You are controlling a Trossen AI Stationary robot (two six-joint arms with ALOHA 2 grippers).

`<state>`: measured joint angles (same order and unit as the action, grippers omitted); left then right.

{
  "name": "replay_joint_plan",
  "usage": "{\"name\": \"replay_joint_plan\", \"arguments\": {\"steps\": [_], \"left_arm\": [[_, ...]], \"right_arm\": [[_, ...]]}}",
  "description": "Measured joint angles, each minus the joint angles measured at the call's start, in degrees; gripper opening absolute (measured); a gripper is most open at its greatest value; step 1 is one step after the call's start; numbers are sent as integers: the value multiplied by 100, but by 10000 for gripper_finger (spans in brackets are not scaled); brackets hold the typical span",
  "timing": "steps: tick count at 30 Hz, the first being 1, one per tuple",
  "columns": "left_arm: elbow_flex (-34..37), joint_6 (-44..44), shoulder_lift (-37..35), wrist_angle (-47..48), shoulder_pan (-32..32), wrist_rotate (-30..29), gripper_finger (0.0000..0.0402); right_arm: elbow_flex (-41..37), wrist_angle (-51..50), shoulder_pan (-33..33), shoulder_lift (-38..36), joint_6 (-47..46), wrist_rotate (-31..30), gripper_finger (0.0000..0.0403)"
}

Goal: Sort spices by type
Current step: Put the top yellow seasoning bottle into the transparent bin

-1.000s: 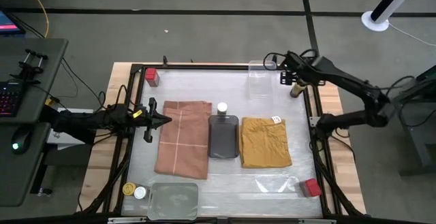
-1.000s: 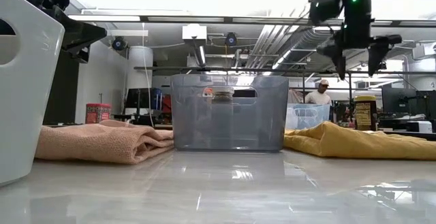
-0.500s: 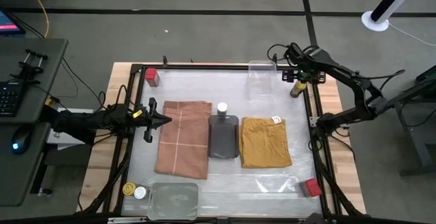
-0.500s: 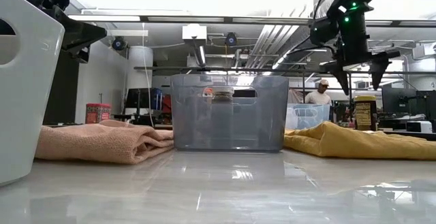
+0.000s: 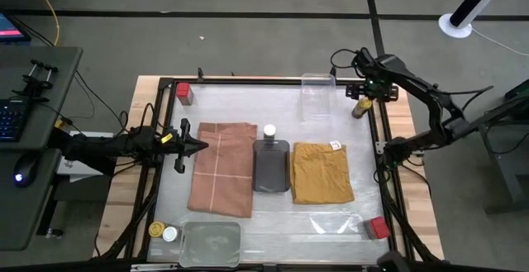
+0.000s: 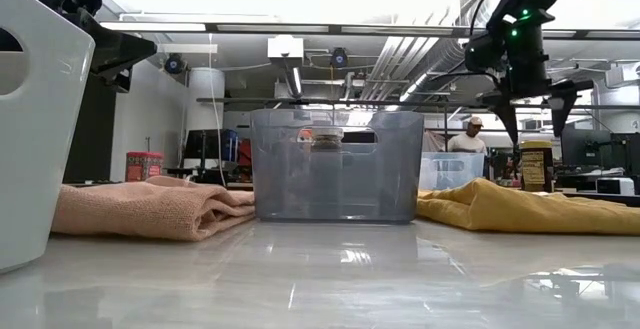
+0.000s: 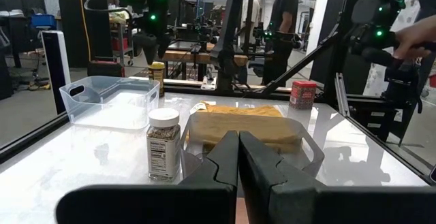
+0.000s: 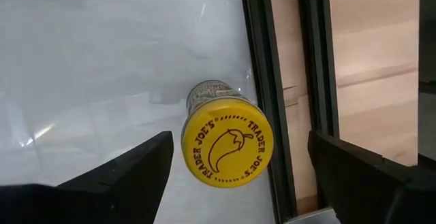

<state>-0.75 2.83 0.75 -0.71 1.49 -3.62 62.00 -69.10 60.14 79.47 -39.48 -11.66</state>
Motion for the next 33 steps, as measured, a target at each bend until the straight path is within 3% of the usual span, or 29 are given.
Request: {"name": "replay_joint_plan", "arguments": {"steps": [9,33], "left_arm": [[0,-1,-2,-1,-1,0,0],[1,-1,-2,-1,-1,-1,0]], "right_arm": [[-2,-24,-7,341,-333,-103,336],[-2,585,-197,611,-295,890,336]]}}
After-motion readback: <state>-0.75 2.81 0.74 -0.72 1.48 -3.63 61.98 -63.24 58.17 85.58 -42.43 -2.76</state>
